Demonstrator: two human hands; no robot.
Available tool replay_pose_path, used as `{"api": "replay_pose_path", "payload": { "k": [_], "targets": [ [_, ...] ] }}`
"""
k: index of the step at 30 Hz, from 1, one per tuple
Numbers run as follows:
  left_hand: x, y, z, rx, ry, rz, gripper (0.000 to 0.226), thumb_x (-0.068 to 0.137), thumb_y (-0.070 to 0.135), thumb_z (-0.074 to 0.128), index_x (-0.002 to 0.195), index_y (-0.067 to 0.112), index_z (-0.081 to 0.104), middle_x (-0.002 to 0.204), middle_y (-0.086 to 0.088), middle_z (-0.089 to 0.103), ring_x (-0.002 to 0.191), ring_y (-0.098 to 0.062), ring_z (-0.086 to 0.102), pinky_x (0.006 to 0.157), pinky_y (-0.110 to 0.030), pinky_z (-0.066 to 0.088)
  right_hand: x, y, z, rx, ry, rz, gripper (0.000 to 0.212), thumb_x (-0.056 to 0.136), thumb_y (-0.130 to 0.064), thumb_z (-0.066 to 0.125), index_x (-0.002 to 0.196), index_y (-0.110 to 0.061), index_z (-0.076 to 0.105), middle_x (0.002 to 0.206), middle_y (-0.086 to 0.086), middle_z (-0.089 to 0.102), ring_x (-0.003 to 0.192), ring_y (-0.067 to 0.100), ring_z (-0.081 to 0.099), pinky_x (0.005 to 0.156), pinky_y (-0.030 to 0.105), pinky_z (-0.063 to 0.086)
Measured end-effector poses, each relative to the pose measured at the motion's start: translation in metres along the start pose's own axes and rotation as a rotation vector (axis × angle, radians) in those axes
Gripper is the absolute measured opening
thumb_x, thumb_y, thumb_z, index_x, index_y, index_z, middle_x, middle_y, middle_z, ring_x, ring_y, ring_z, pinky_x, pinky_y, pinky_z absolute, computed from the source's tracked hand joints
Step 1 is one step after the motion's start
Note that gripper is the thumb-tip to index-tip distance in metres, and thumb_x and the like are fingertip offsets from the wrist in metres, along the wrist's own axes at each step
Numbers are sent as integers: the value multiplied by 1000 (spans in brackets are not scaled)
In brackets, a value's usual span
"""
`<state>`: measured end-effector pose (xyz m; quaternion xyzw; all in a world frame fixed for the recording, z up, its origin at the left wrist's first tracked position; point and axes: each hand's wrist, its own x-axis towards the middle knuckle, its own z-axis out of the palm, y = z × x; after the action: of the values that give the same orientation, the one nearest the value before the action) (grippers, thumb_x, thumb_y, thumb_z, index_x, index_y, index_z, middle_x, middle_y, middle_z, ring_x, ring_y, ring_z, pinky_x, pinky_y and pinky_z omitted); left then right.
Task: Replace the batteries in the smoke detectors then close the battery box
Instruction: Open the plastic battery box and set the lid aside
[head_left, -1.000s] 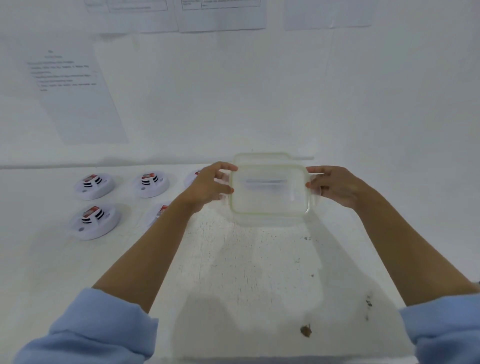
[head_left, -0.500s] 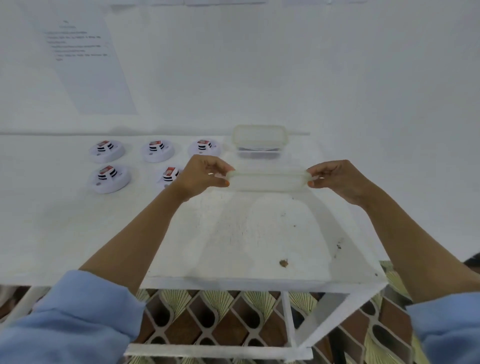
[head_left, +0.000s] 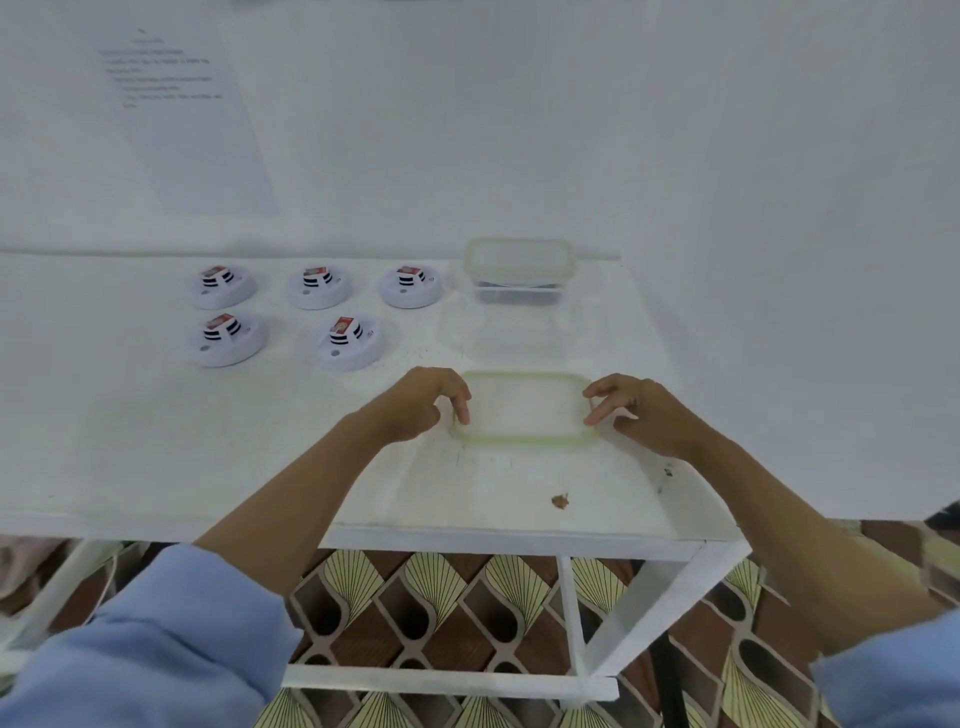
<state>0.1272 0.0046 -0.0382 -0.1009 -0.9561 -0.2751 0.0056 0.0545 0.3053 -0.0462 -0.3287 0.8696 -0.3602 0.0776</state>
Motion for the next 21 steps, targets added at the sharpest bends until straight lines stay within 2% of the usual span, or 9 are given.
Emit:
{"api": "replay_pose_path", "payload": {
  "k": [2, 4, 6, 9, 11, 15, 18, 21],
  "targets": [
    [1, 0, -1, 21, -19, -34, 54, 65, -24, 37, 85, 11, 73, 114, 0, 58, 102, -9, 46, 86, -17, 28, 2, 0, 0, -44, -27, 26, 57, 69, 26, 35, 90, -11, 73, 116, -3, 53, 109, 8, 46, 82, -8, 26],
    [1, 0, -2, -9, -12, -48, 54, 67, -23, 38, 87, 12, 73, 113, 0, 58, 103, -11, 48, 87, -17, 29, 3, -5, -3, -18, -5, 26, 59, 68, 27, 32, 92, -10, 73, 117, -4, 55, 111, 8, 46, 83, -7, 27],
    [2, -1, -7, -62, 40, -52, 49, 70, -19, 41, 89, 14, 72, 109, -1, 60, 104, -12, 52, 85, -11, 31, 8, -13, -11, 77, 50, 48, 59, 68, 27, 34, 93, -12, 71, 115, -2, 58, 109, 10, 50, 83, 1, 34],
    [15, -5, -19, -108, 172, -88, 39, 78, -12, 47, 92, 16, 70, 107, -1, 63, 100, -13, 54, 85, -16, 36, 24, -25, -31, 285, 145, 143, 50, 73, 24, 40, 96, -10, 68, 104, 11, 64, 89, 16, 55, 77, 19, 40],
    [31, -3, -29, -229, 265, -162, 34, 82, -7, 49, 97, 14, 69, 103, 0, 63, 89, -9, 54, 73, -14, 41, 42, -30, -43, 361, 219, 204, 40, 77, 18, 46, 100, -8, 67, 98, 13, 64, 79, 15, 55, 74, 21, 42],
    [77, -4, -48, -522, 374, -280, 22, 89, 0, 51, 104, 11, 64, 82, 4, 57, 73, -5, 52, 57, -4, 40, 89, -28, -59, 545, 317, 338, 32, 86, 4, 53, 115, -6, 60, 80, 3, 58, 69, 16, 54, 68, 23, 46],
    [117, -17, -61, -761, 397, -396, 14, 87, 5, 57, 96, 14, 61, 70, 4, 60, 63, -10, 52, 55, -11, 42, 126, -17, -68, 679, 267, 396, 34, 88, -2, 54, 121, -9, 54, 79, 2, 56, 67, 18, 52, 70, 25, 49],
    [150, -31, -68, -850, 289, -454, 21, 90, 10, 56, 109, 18, 50, 83, -3, 57, 62, -13, 48, 61, -19, 41, 163, -5, -69, 725, 231, 422, 35, 90, -7, 54, 125, -11, 51, 85, 2, 53, 74, 17, 52, 71, 26, 52]
  ]
}}
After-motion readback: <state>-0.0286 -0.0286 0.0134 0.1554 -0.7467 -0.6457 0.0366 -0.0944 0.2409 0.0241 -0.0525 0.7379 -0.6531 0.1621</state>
